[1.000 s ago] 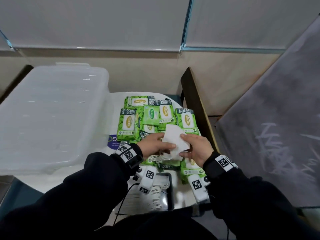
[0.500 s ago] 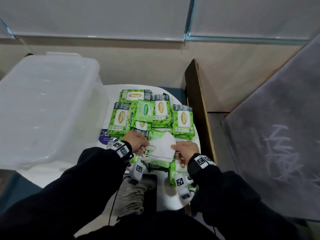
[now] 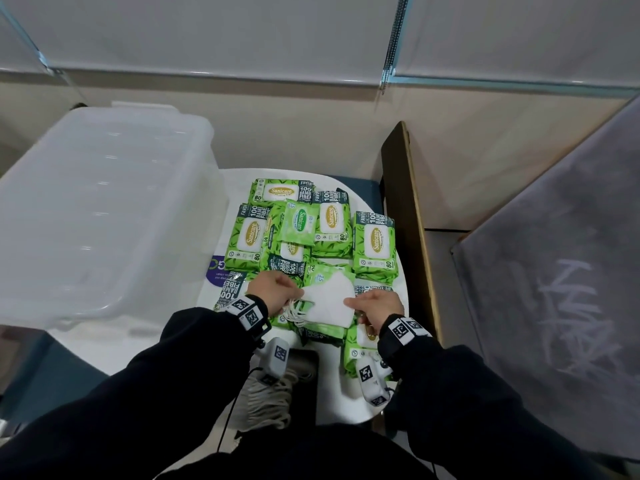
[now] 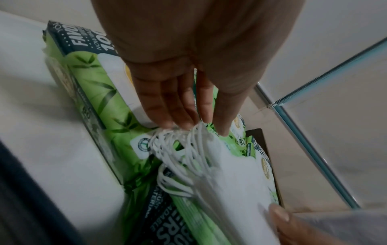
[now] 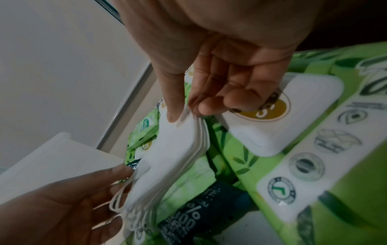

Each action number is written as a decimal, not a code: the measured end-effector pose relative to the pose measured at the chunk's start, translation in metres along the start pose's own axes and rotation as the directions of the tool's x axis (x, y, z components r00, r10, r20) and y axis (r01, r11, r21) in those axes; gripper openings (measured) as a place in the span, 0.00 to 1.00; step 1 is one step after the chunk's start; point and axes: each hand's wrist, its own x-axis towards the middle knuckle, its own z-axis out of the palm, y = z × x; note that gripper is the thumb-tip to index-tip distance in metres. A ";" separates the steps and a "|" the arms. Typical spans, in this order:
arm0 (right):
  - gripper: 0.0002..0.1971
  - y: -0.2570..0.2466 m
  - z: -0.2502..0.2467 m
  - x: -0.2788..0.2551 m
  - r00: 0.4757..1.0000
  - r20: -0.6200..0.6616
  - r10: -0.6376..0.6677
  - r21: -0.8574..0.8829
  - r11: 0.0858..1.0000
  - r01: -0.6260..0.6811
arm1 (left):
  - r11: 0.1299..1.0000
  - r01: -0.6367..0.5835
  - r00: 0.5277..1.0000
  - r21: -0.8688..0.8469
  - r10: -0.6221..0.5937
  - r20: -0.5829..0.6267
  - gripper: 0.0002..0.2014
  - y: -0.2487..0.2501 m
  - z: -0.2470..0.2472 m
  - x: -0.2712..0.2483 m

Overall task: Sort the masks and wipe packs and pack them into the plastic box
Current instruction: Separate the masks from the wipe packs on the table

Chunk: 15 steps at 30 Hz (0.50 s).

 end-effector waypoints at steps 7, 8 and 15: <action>0.18 -0.014 0.002 -0.004 0.996 -0.009 -0.084 -0.288 0.954 0.078 | 0.862 -0.289 0.955 0.416 0.230 0.186 0.39 0.018 0.014 0.003; 0.18 -0.016 0.005 -0.004 0.996 0.014 -0.085 -0.315 0.945 0.085 | 0.818 -0.313 0.948 0.482 0.242 0.206 0.40 0.019 0.017 0.005; 0.12 -0.024 0.007 -0.012 0.960 -0.030 -0.277 -0.312 0.915 0.254 | 0.857 -0.318 0.945 0.405 0.253 0.206 0.26 0.024 0.014 0.007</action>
